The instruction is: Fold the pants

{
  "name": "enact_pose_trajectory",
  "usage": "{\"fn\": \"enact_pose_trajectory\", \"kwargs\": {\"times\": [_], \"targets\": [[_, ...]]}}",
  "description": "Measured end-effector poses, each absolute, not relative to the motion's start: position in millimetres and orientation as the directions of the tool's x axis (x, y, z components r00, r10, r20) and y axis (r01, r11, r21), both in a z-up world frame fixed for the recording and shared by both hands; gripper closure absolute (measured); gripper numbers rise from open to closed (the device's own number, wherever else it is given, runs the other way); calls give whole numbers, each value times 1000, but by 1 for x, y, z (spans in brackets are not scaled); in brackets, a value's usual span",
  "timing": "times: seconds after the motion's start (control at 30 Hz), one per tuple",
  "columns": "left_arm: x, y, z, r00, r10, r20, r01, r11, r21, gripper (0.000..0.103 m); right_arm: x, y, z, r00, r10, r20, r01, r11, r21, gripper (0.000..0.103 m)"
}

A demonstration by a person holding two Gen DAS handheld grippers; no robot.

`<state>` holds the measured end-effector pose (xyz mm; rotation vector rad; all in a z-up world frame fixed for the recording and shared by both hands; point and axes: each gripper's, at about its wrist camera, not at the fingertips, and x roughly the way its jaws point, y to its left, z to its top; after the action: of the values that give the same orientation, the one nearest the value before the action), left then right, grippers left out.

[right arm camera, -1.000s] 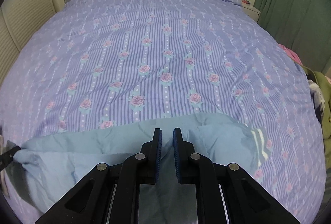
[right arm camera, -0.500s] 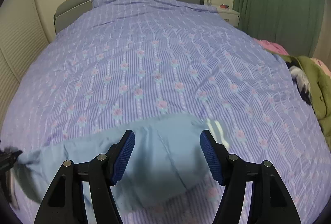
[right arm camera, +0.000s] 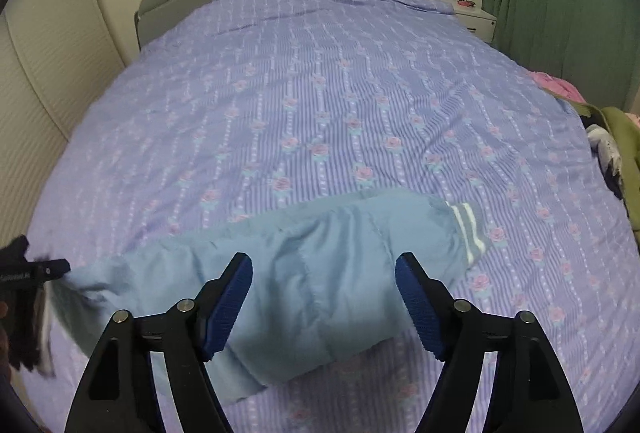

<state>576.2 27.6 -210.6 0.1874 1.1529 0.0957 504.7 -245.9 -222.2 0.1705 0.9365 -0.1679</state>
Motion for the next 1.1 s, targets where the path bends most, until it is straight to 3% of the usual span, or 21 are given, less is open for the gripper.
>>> {"fn": "enact_pose_trajectory", "kwargs": {"times": [0.07,0.17,0.23,0.37,0.5,0.7,0.83,0.87,0.9,0.93,1.0,1.1], "targets": [[571,17,-193,477,165,-863,76,971,228,0,503,-248,-220,582,-67,-810,219,973,77,28],[571,-10,-185,509,-21,-861,288,946,148,0,500,-258,-221,582,-80,-809,239,968,76,28],[574,-33,-191,465,-167,-869,440,895,64,0,498,-266,-224,577,-85,-812,252,965,77,28],[595,-68,-216,356,-319,-878,609,792,-40,1,494,-294,-238,571,-77,-818,293,949,115,28],[623,-109,-252,191,-356,-915,688,713,-134,3,496,-326,-261,541,-85,-837,357,924,137,28],[634,-142,-301,46,-284,-958,718,676,-167,25,508,-352,-299,466,-26,-884,422,885,197,28],[632,-138,-311,25,-286,-958,699,690,-187,66,519,-352,-319,436,10,-900,423,880,215,28],[631,-139,-313,33,-290,-956,695,694,-186,77,522,-351,-322,436,-1,-900,424,882,205,31],[632,-136,-311,40,-296,-954,692,697,-187,83,523,-350,-322,448,-7,-894,419,885,203,46],[633,-133,-309,49,-298,-953,682,707,-186,89,525,-349,-323,452,-17,-892,413,890,193,51],[637,-128,-309,53,-313,-948,665,719,-200,92,528,-346,-322,452,-48,-891,416,894,163,69],[641,-120,-305,79,-337,-938,635,743,-214,94,526,-341,-309,471,-86,-878,409,903,131,83]]}}
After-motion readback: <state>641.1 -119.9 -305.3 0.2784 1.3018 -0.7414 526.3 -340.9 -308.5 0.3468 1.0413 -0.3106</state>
